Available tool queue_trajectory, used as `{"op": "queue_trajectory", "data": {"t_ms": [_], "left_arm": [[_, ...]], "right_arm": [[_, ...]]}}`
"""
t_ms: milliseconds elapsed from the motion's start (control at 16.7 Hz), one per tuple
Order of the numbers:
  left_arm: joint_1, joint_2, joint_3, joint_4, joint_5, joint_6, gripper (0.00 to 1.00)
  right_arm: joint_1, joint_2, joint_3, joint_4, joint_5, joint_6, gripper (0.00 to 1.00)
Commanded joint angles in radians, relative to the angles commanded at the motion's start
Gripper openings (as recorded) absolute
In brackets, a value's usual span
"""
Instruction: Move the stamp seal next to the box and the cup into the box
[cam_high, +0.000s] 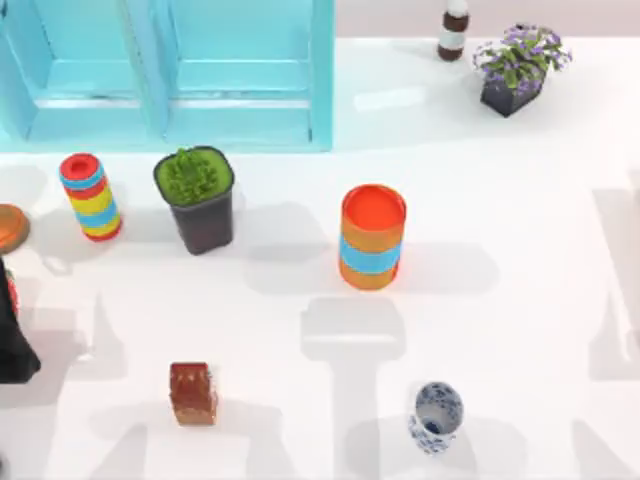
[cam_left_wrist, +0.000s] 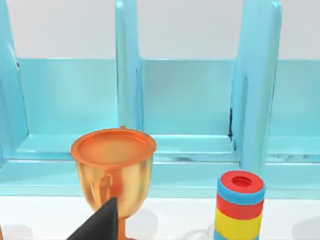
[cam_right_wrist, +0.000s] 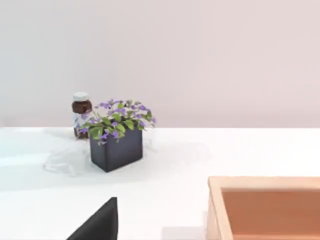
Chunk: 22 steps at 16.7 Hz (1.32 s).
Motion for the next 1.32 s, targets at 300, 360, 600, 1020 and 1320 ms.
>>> {"op": "queue_trajectory", "data": {"t_ms": [300,360,600,1020,1320], "left_arm": [[0.000,0.000,0.000,0.000,0.000,0.000,1.00],[0.000,0.000,0.000,0.000,0.000,0.000,1.00],[0.000,0.000,0.000,0.000,0.000,0.000,1.00],[0.000,0.000,0.000,0.000,0.000,0.000,1.00],[0.000,0.000,0.000,0.000,0.000,0.000,1.00]], "right_arm": [[0.020,0.043,0.051,-0.027,-0.004,0.021,1.00],[0.035,0.076,0.087,-0.047,-0.006,0.037,1.00],[0.118,0.285,0.307,-0.179,-0.014,0.127,1.00],[0.344,0.883,0.907,-0.561,-0.020,0.368,1.00],[0.540,1.399,1.427,-0.890,-0.020,0.569,1.00]]}}
